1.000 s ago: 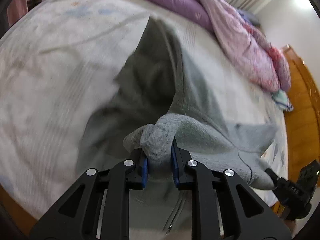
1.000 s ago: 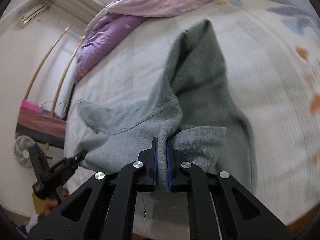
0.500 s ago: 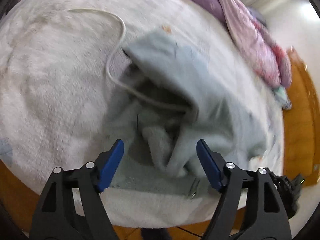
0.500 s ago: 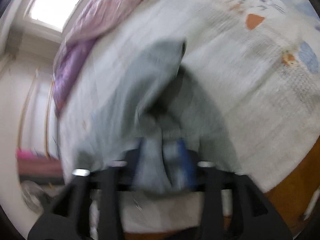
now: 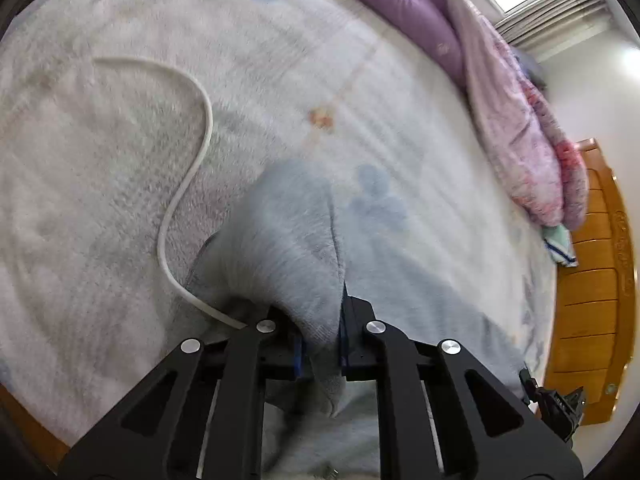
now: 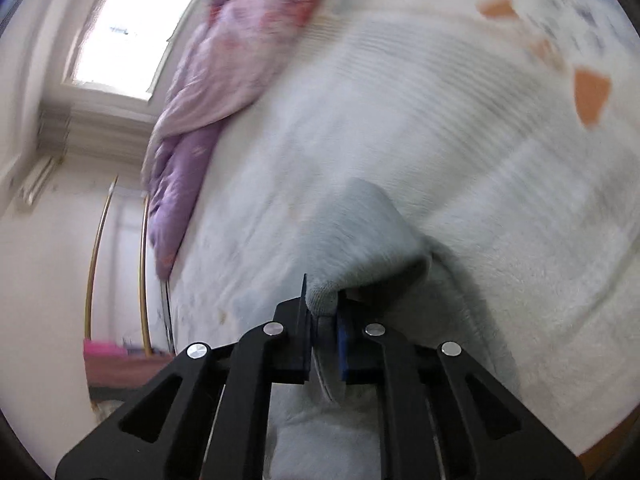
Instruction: Fold large clothes
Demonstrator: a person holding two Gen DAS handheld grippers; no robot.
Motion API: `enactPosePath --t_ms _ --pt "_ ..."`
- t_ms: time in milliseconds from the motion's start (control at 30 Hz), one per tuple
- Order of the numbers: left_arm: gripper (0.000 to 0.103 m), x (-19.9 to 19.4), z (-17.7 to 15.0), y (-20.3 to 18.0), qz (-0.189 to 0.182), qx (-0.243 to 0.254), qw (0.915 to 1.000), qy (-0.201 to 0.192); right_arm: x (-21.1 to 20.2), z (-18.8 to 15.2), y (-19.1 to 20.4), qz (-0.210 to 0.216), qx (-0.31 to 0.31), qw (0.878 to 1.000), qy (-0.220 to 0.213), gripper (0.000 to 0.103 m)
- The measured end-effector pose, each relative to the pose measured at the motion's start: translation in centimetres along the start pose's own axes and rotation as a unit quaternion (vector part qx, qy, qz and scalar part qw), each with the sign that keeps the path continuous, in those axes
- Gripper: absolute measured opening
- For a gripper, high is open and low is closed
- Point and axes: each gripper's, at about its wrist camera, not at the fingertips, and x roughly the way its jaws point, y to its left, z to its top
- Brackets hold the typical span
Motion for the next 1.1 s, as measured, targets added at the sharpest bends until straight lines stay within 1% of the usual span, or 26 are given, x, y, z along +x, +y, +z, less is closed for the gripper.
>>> enactPosePath --t_ms 33,100,133,233,267,300,367,433,500,533,567,633,733,767,800,833,867,900,933,1000,1067,1100 --pt "0.011 -0.9 -0.1 -0.1 -0.009 0.002 1.0 -0.001 -1.2 -0.2 1.0 0.001 -0.015 1.0 0.002 0.008" --pt "0.011 -3.8 -0.8 0.0 -0.023 0.008 0.9997 -0.006 -3.1 -1.1 2.1 0.014 -0.023 1.0 0.007 0.008" --pt "0.011 -5.4 -1.6 0.6 -0.026 0.008 0.9996 -0.005 -4.5 -1.8 2.4 0.011 -0.027 1.0 0.007 0.008" --pt "0.011 -7.2 -3.8 2.5 -0.012 0.002 0.9998 0.018 -6.3 -4.4 2.2 -0.002 -0.018 1.0 0.017 0.008" --pt "0.011 -7.5 -4.9 3.4 -0.004 -0.002 0.9994 0.033 -6.9 -5.8 1.4 -0.02 -0.016 0.999 0.027 0.008" --pt "0.011 -7.3 -5.9 4.2 0.009 0.002 0.9989 0.047 -7.5 -6.4 0.5 -0.034 -0.015 0.999 0.034 0.008" --pt "0.012 -6.4 -7.9 5.6 0.036 0.014 0.9973 0.062 -7.3 -8.1 -1.9 -0.06 0.006 0.997 0.053 0.008" --pt "0.012 -4.3 -9.3 6.9 0.061 0.021 0.9949 0.078 -6.5 -9.7 -4.9 -0.105 0.002 0.992 0.063 0.008" --pt "0.013 -2.4 -10.1 7.8 0.077 0.017 0.993 0.089 -4.8 -10.7 -7.4 -0.125 0.016 0.989 0.082 0.008" --pt "0.015 -1.5 -10.3 8.1 0.082 0.016 0.9923 0.092 -4.0 -10.9 -8.4 -0.137 0.017 0.987 0.084 0.01" --pt "0.017 -0.4 -10.4 8.2 0.088 0.019 0.9912 0.098 -3.3 -11.0 -8.9 -0.148 0.012 0.985 0.085 0.01" --pt "0.018 1.0 -10.2 8.1 0.095 0.022 0.9899 0.103 -1.7 -11.0 -9.6 -0.17 0.005 0.981 0.089 0.015" --pt "0.02 1.4 -9.6 7.4 0.092 0.025 0.9892 0.111 -1.2 -10.5 -8.6 -0.181 -0.006 0.979 0.095 0.02" --pt "0.027 0.9 -9.4 7.2 0.089 0.032 0.989 0.113 -1.4 -10.3 -8.2 -0.186 -0.011 0.978 0.098 0.022" --pt "0.033 0.4 -9.2 7.1 0.083 0.035 0.9891 0.116 -2.1 -10.1 -7.9 -0.193 -0.01 0.976 0.098 0.03" --pt "0.041 -0.6 -8.9 7.0 0.075 0.038 0.9899 0.114 -2.9 -9.8 -7.5 -0.203 -0.009 0.975 0.093 0.036" --pt "0.048 -1.5 -8.7 6.9 0.072 0.043 0.9905 0.11 -4.0 -9.4 -6.9 -0.223 -0.014 0.971 0.085 0.039" --pt "0.051 -2.4 -8.4 6.8 0.072 0.048 0.9909 0.104 -4.6 -9.1 -6.5 -0.241 -0.024 0.967 0.079 0.044" --pt "0.054 -3.6 -7.9 6.5 0.076 0.055 0.9914 0.091 -5.6 -8.6 -5.6 -0.255 -0.039 0.964 0.068 0.044" --pt "0.054 -5.1 -7.2 5.7 0.076 0.063 0.9925 0.071 -6.8 -7.8 -3.3 -0.258 -0.078 0.962 0.049 0.044" --pt "0.054 -6.3 -6.5 4.6 0.082 0.067 0.9937 0.038 -6.6 -7.1 -0.3 -0.239 -0.133 0.961 0.032 0.04" --pt "0.054 -6.7 -6.0 3.9 0.086 0.067 0.9938 0.022 -6.1 -6.8 1.0 -0.225 -0.154 0.962 0.029 0.032"
